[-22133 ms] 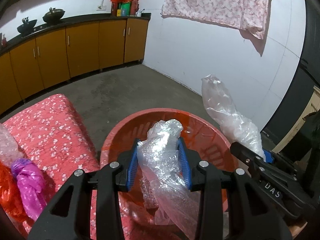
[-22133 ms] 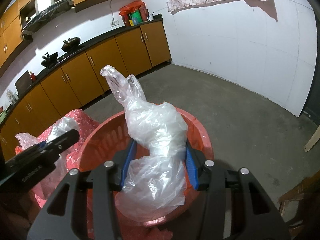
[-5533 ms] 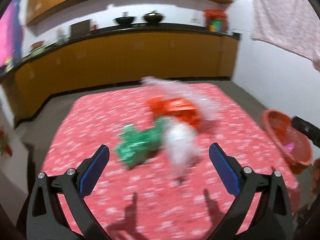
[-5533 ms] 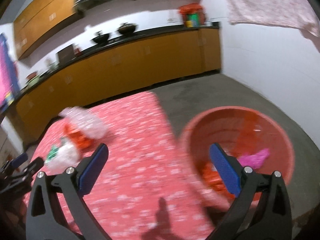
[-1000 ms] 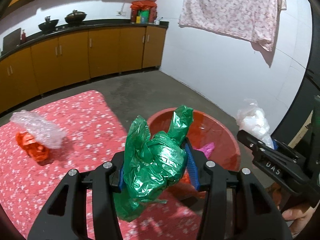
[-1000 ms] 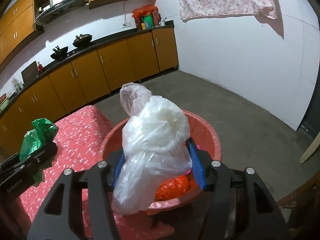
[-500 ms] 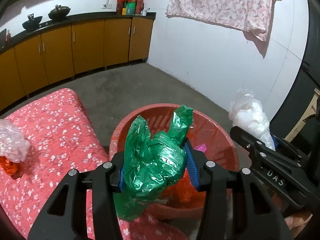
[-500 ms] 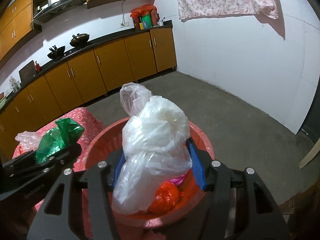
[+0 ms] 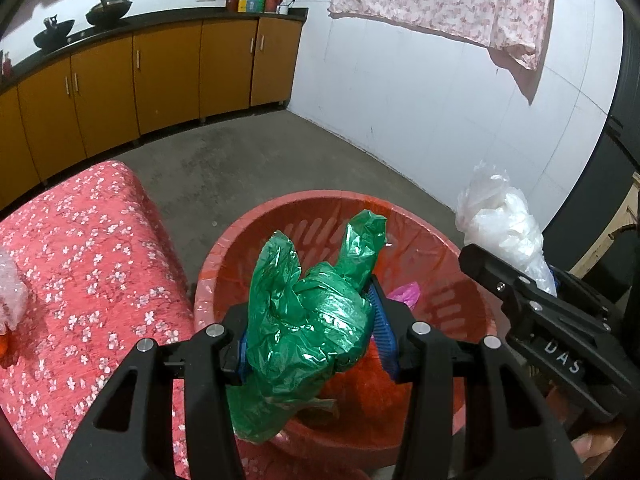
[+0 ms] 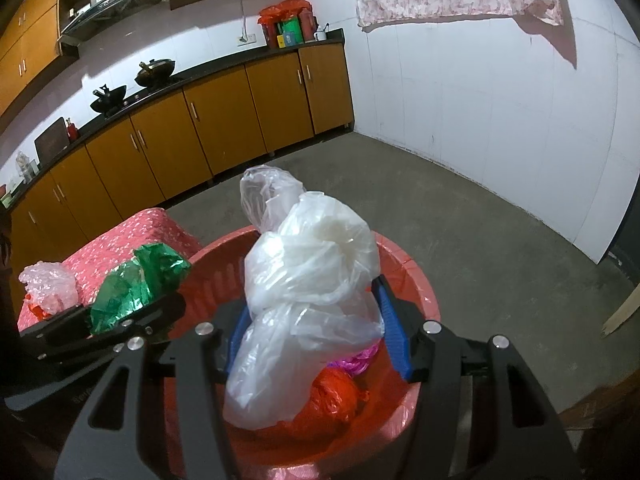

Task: Collect trash
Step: 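Carry the green and white bags over the orange basket with both tools, then open both tools to drop the green and white bags into the basket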

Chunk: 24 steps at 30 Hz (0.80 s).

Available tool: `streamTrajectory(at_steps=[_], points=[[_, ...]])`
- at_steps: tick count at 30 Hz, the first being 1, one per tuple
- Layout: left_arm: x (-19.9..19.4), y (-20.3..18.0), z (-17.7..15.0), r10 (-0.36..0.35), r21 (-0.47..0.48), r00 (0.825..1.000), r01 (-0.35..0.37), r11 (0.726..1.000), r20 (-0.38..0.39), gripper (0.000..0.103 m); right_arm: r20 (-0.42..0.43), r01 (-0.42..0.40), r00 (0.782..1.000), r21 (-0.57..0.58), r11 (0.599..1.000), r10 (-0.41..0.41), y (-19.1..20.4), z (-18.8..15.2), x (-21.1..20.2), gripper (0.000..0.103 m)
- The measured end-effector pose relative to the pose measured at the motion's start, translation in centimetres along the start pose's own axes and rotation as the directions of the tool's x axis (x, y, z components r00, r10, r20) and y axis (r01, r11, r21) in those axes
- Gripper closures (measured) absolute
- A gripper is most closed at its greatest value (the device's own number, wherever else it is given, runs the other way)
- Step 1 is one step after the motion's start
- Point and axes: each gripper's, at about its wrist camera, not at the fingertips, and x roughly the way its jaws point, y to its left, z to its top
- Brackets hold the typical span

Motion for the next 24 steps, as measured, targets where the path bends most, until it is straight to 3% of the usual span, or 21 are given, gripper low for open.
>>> streamTrajectory(at_steps=[11,13,15,18,24], points=[[0.0,0.9,-0.3,0.013,-0.033,1.000,-0.013,0.999,-0.009,0.039,0.002,-0.028,1.000,0.043,0.999,0.027,-0.8,-0.1,-0.3,0.037],[-0.3,1.3,-0.4,0.025,-0.042,1.000,-0.025,0.999,-0.005,0.033,0.008,-0.027,1.000,0.050,0.998,0.027,-0.9,-0.2,-0.6,0.032],[-0.7,1.8,-0.6,0.037,-0.054,0.999,-0.036,0.998,0.001,0.028,0.017,-0.020,1.000,0.057,0.998,0.019,-1.0,-0.2,-0.9,0.017],[-1.4,2.6,-0.8,0.059,-0.066,0.998,-0.059,0.996,0.007,0.020,0.056,0.018,0.998,0.069,0.997,-0.022,-1.2,-0.2,-1.8,0.005],[-2.9,4.2,-2.0,0.112,-0.077,0.994,-0.111,0.991,0.007,0.012,0.061,0.037,0.997,0.089,0.995,-0.043,-1.1,-0.2,-2.1,0.005]])
